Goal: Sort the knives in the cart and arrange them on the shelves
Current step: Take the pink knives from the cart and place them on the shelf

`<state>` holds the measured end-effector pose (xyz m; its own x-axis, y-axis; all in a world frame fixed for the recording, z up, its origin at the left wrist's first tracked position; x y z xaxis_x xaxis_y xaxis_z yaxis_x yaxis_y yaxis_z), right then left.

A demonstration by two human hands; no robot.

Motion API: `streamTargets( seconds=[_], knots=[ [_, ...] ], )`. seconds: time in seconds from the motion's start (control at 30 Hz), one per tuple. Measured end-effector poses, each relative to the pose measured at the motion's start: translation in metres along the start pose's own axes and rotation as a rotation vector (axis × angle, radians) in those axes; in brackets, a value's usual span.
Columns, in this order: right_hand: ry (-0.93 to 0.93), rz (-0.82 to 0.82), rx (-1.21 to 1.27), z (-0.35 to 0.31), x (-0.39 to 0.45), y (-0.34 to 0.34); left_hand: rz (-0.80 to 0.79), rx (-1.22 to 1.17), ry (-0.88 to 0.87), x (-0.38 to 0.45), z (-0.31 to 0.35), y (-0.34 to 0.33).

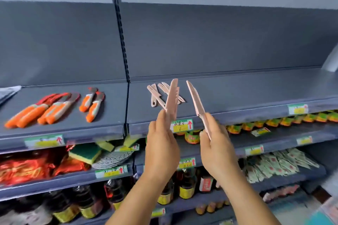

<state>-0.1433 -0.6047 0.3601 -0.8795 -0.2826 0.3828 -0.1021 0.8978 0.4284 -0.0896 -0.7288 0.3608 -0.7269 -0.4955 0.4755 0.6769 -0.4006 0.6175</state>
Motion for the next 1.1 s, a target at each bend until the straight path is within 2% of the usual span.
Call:
streamTargets(
  seconds=[0.17,0.33,0.6,0.7,0.8,1.1],
  knots=[
    [0.012,-0.067,-0.084,-0.011,0.066,-0.027,-0.035,0.017,0.027,0.054,-0.012,0.002],
    [-0.049,-0.145,-0.206,-0.001,0.138,-0.046,-0.107,0.182,0.095,0.116,-0.017,-0.024],
    [-0.190,-0.279,-0.346,0.034,0.212,-0.073,-0.311,0.486,0.258,0.175,-0.019,-0.073],
    [-0.207,-0.314,-0.392,0.043,0.221,-0.079,-0.372,0.596,0.242,0.178,-0.025,-0.082],
    [-0.151,-0.353,-0.447,0.050,0.222,-0.083,-0.356,0.681,0.204,0.177,-0.032,-0.085],
    [-0.097,-0.419,-0.608,0.054,0.218,-0.080,-0.360,0.668,0.106,0.176,-0.047,-0.090]
  ],
)
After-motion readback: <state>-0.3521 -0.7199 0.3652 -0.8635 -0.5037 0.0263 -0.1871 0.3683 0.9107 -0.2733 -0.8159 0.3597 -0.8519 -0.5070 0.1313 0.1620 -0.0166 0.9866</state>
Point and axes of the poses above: each hand's wrist, its own x-axis towards the middle knuckle, its own y-axis out of the back of the hand, z = x × y, the point moved 1 cm from there along x, towards the middle knuckle, and after that the axes turned 11 degrees about x, right-handed, at the moved point
